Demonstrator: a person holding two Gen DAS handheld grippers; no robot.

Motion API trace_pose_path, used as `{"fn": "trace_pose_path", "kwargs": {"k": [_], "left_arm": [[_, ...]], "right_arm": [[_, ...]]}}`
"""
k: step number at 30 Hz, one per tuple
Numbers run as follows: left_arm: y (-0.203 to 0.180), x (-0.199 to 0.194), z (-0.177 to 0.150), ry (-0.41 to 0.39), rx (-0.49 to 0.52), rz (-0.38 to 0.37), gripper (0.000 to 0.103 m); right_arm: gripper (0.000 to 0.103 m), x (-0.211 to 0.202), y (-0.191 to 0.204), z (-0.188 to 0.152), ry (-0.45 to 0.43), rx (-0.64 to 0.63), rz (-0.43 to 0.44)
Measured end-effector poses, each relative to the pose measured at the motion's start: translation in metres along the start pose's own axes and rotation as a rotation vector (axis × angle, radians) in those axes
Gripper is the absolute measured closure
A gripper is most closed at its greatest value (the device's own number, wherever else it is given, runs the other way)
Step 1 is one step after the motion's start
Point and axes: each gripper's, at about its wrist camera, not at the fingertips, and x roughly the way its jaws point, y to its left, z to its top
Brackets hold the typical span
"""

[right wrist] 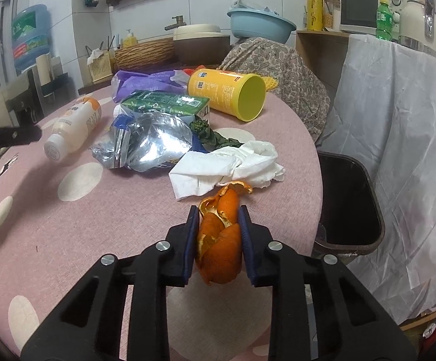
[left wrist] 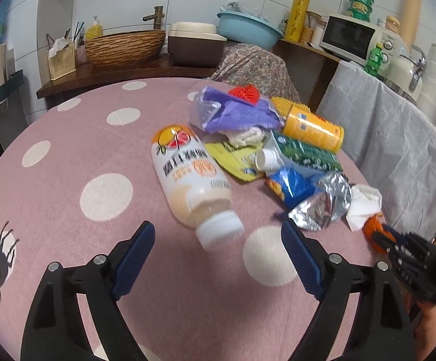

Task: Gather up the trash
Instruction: 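Grasp the white-and-orange juice bottle with the left tool and lift it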

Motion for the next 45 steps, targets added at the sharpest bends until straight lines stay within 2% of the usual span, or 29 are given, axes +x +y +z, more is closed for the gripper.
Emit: {"fn": "trace_pose_path", "kwargs": {"k": [4, 10, 14, 17, 23, 25, 36, 45], "left_arm": [[0.006, 0.012, 0.018, 0.042, -0.033, -0.004, 0.023], [0.018, 0.036, 0.04, 0.119, -0.093, 0.039, 0.029], [0.027, 0.055, 0.049, 0.184, -0.136, 0.036, 0.029], [0.03, 0.072, 0.056, 0.23, -0.142, 0.051, 0.029], [0.03, 0.095, 0.063, 0.286, -0.129, 0.074, 0.036], [0.03, 0.096, 0.064, 0.284, -0.132, 0.074, 0.04], [0.038, 0.082, 0.059, 0.229, -0.151, 0.035, 0.041], [0.032, 0.018, 0.029, 0.064, -0.102, -0.019, 0.041]], "right_arm": [[0.079, -0.004, 0.001, -0.003, -0.011, -0.007, 0.0], [0.079, -0.011, 0.006, -0.002, -0.032, -0.036, -0.008], [0.079, -0.013, 0.008, -0.001, -0.039, -0.053, -0.012], [0.079, -0.012, 0.008, -0.001, -0.038, -0.055, -0.01], [0.079, -0.014, 0.009, -0.003, -0.043, -0.052, -0.004], [0.079, -0.014, 0.009, -0.003, -0.044, -0.051, -0.004], [0.079, -0.016, 0.009, -0.005, -0.047, -0.048, 0.004], [0.079, -0.024, 0.007, -0.008, -0.062, -0.017, 0.056]]}}
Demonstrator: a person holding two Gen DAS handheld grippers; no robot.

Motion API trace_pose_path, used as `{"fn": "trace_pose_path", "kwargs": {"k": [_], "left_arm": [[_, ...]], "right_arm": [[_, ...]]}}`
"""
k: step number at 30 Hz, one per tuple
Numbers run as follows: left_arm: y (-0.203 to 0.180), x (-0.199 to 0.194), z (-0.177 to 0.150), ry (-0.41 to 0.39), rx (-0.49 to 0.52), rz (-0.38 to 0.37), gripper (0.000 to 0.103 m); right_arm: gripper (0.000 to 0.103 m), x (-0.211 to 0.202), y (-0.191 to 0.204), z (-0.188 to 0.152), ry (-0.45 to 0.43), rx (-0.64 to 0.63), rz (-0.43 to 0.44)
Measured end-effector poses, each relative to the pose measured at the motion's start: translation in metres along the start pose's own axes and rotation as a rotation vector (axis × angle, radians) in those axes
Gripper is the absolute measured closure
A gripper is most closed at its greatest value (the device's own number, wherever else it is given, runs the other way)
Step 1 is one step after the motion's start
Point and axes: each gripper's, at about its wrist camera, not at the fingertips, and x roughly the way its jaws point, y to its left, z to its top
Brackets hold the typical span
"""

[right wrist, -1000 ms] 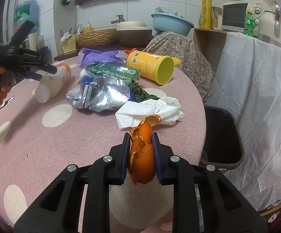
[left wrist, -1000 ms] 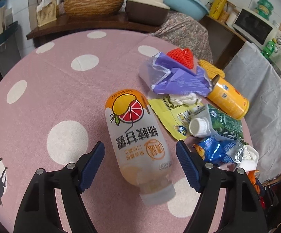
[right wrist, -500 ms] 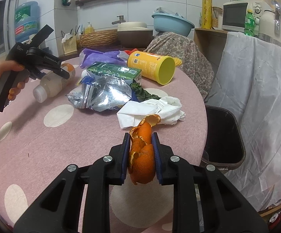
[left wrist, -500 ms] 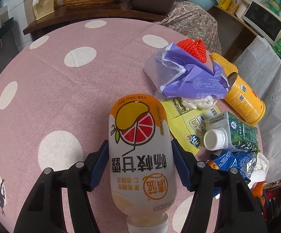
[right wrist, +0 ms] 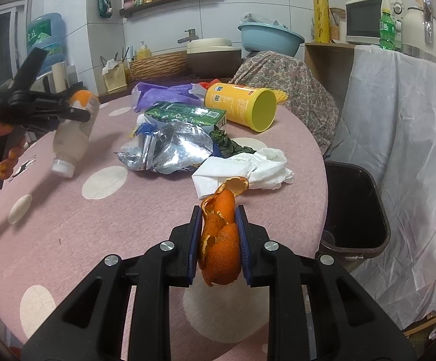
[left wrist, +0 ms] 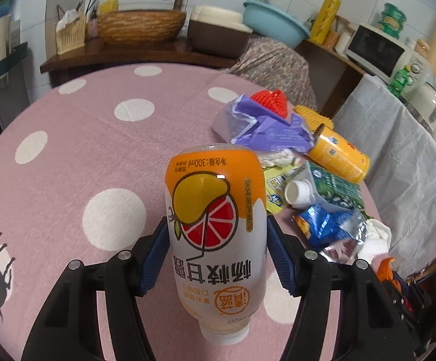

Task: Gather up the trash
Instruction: 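Grasp the white-and-orange juice bottle with the left tool and lift it, then carry peel and bottle to the black bin and release both inside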

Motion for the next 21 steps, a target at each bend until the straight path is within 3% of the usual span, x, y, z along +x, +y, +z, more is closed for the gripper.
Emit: {"fn": "trace_pose_path", "kwargs": {"k": [4, 13, 21], "left_arm": [[-0.006, -0.026, -0.013, -0.068, 0.034, -0.026, 0.042], [-0.016, -0.049, -0.033, -0.132, 0.043, -0.063, 0.042], [-0.046, -0.064, -0.027, -0.17, 0.106, -0.128, 0.042]], "right_arm": [[0.079, -0.007, 0.005, -0.002, -0.017, -0.005, 0.023], [0.079, -0.021, 0.011, -0.008, -0.034, 0.007, 0.048], [0.079, -0.036, -0.003, -0.009, -0.068, 0.082, 0.093]]}}
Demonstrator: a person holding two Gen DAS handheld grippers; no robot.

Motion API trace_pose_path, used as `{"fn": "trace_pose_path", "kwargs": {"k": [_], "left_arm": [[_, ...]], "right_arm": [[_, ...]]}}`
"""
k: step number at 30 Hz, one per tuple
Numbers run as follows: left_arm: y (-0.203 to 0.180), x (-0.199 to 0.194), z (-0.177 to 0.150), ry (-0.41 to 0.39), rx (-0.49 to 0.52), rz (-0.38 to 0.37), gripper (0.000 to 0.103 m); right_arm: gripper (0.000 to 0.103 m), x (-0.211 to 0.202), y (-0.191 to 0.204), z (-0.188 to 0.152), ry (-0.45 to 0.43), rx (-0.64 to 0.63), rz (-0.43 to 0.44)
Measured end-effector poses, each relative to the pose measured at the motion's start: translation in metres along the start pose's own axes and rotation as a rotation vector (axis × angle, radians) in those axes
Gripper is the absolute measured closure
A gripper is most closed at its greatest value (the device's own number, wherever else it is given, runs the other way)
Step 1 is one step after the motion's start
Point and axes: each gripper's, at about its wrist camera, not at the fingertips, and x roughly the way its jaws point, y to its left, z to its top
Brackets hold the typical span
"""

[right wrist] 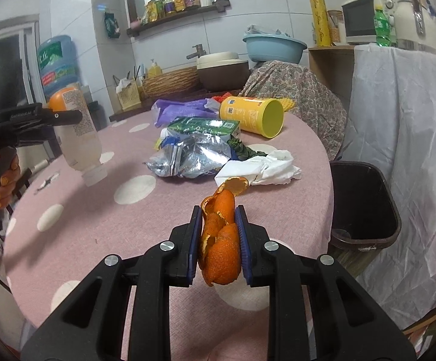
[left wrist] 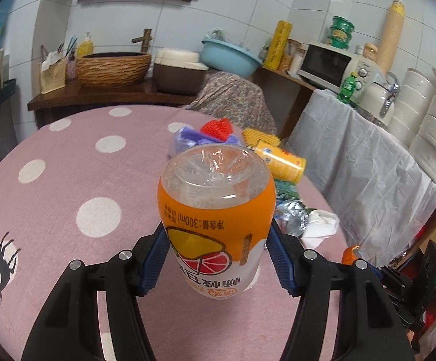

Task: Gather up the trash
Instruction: 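Carry peel and bottle to the black bin and release both inside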

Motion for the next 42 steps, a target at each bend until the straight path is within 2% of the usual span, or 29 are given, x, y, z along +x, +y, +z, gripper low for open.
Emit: {"fn": "trace_pose_path", "kwargs": {"k": [4, 9, 12, 16, 18, 22, 24, 28, 32, 37, 40, 42], "left_arm": [[-0.031, 0.008, 0.016, 0.009, 0.051, -0.097, 0.042], [-0.091, 0.031, 0.041, 0.004, 0.152, -0.204, 0.042], [-0.134, 0.054, 0.056, 0.045, 0.195, -0.299, 0.042], [-0.19, 0.089, 0.068, 0.094, 0.216, -0.364, 0.042], [-0.221, 0.111, 0.069, 0.111, 0.243, -0.363, 0.042], [-0.258, 0.152, 0.065, 0.164, 0.248, -0.368, 0.042], [-0.271, 0.172, 0.059, 0.185, 0.259, -0.347, 0.042], [-0.281, 0.212, 0.053, 0.226, 0.267, -0.288, 0.042], [-0.284, 0.247, 0.051, 0.263, 0.246, -0.242, 0.042], [-0.291, 0.279, 0.046, 0.293, 0.255, -0.194, 0.042], [-0.298, 0.294, 0.042, 0.309, 0.278, -0.171, 0.042], [-0.304, 0.304, 0.039, 0.32, 0.287, -0.157, 0.042]], "right_arm": [[0.079, -0.013, -0.022, 0.011, -0.041, 0.036, -0.028], [0.079, -0.019, -0.074, 0.027, -0.07, 0.095, -0.139], [0.079, -0.007, -0.113, 0.03, -0.037, 0.134, -0.211], [0.079, 0.027, -0.162, 0.024, 0.056, 0.185, -0.28], [0.079, 0.05, -0.189, 0.016, 0.104, 0.23, -0.299], [0.079, 0.093, -0.23, 0.007, 0.176, 0.287, -0.318], [0.079, 0.116, -0.249, 0.004, 0.206, 0.31, -0.324], [0.079, 0.161, -0.278, -0.007, 0.264, 0.341, -0.342], [0.078, 0.188, -0.301, -0.02, 0.287, 0.393, -0.335], [0.066, 0.2, -0.31, -0.029, 0.286, 0.412, -0.319], [0.044, 0.191, -0.307, -0.027, 0.247, 0.406, -0.302], [0.039, 0.18, -0.303, -0.024, 0.216, 0.385, -0.315]]}}
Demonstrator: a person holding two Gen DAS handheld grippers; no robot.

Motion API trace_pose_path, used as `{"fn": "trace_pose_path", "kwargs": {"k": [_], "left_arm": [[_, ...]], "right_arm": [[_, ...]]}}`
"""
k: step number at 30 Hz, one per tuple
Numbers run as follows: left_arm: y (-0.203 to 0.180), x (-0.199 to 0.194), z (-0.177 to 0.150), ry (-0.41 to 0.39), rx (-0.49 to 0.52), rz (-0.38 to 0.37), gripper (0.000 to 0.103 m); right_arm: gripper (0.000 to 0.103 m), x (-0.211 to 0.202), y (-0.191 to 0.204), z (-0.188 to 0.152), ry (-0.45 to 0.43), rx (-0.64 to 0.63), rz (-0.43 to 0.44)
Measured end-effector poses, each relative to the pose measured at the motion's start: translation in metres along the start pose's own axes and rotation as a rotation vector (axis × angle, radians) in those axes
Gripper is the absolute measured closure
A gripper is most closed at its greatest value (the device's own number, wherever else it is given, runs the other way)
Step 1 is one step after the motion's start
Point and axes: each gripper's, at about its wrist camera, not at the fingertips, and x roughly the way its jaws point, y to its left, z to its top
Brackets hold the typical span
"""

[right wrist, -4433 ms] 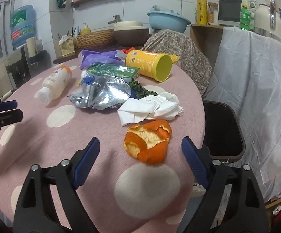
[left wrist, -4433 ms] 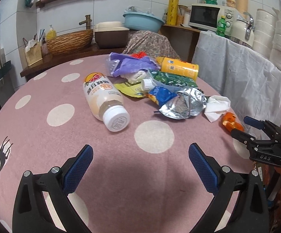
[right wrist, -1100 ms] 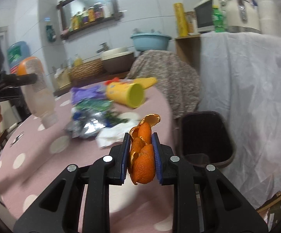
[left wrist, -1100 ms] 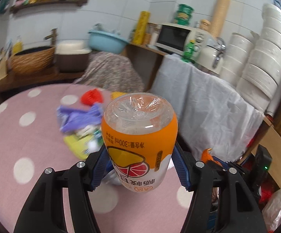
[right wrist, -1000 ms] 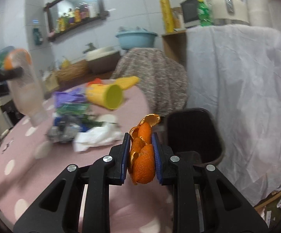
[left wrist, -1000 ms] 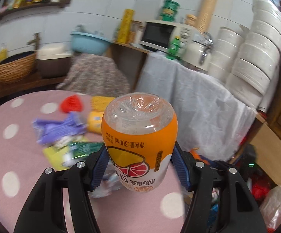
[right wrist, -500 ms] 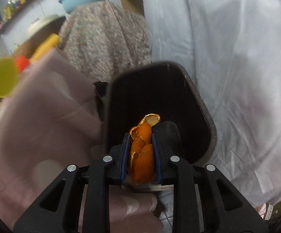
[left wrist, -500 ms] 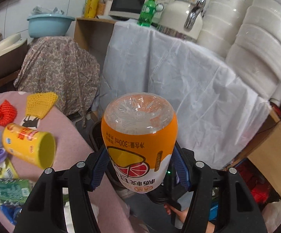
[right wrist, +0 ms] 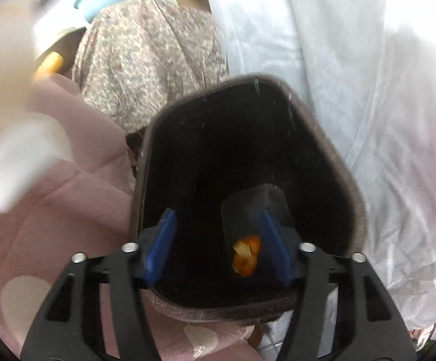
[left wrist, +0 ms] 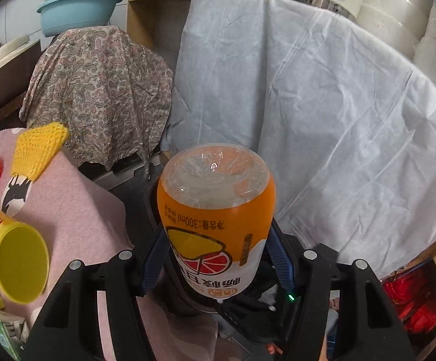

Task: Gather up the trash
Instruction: 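Carry peel and bottle to the black bin and release both inside, then return both tools to the table and grasp the white tissue with the right tool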

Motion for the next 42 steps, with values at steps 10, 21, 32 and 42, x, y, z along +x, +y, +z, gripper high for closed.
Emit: {"fn": "trace_pose_path", "kwargs": {"k": [10, 21, 32, 42], "left_arm": [[-0.033, 0.063, 0.001, 0.095, 0.027, 0.057, 0.042], [-0.038, 0.144, -0.018, 0.285, 0.048, 0.174, 0.042], [-0.044, 0.145, -0.025, 0.302, 0.107, 0.189, 0.028], [-0.056, 0.045, -0.023, 0.077, 0.192, 0.035, 0.013]], "right_arm": [[0.016, -0.07, -0.016, -0.027, -0.091, -0.024, -0.058], [0.012, -0.079, -0.028, -0.054, -0.067, -0.019, -0.095], [0.012, -0.083, -0.051, -0.065, -0.095, 0.11, -0.02], [0.013, -0.106, -0.036, -0.085, -0.124, 0.047, -0.072]]}}
